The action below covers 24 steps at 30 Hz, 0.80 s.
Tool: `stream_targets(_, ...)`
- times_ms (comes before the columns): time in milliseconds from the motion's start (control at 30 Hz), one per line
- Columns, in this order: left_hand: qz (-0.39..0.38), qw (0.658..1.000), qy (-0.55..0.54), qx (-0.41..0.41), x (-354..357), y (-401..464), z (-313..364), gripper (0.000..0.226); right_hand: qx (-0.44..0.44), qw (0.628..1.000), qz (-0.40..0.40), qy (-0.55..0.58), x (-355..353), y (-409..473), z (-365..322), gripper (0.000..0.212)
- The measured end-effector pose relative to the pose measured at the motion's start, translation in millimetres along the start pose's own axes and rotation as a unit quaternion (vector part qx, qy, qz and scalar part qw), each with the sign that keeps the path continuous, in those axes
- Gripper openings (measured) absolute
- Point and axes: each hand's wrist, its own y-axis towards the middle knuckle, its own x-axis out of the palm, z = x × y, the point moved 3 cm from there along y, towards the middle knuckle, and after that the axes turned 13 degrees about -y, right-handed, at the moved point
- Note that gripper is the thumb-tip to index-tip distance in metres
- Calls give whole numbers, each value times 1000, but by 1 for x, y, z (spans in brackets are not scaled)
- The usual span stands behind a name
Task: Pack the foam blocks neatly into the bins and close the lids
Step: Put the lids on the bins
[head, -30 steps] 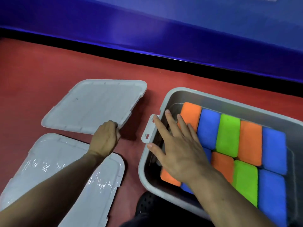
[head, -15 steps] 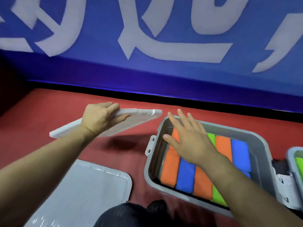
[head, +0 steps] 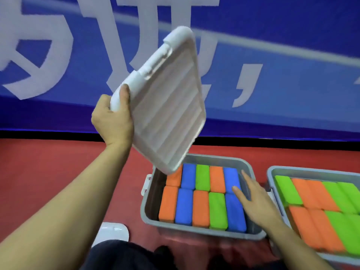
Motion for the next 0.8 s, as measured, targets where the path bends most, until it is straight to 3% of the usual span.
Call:
stream_targets(100, 18, 993, -45, -111, 3, -23, -28, 61, -3, 998, -54, 37, 21, 8, 11, 93)
stream_targets(267, 24, 976, -51, -211, -1, -64, -75, 60, 23, 997, -64, 39, 29, 28, 17, 95)
stream_targets(400, 107, 924, -132, -342, -10, -70, -107, 41, 86, 989, -107, 47, 51, 35, 39, 102)
stream_targets(500, 124, 889, -172, -406, -20, -91, -134, 32, 126, 981, -105, 105, 54, 38, 49, 113)
stream_targets(600, 137, 862, -160, -461, -34, -119, -159, 29, 198, 963, -72, 171, 59, 44, 68, 139)
stream_targets(667, 140, 838, -154, -504, -46, -138, -178, 29, 248, 953, -89, 150, 63, 45, 78, 152)
stream_targets(733, 133, 819, -155, -537, -61, -154, -197, 29, 285, 946, -113, 102, 67, 41, 83, 149)
stream_targets(800, 118, 821, -134, -543, -72, -163, -211, 34, 304, 941, -128, 78, 70, 37, 87, 151)
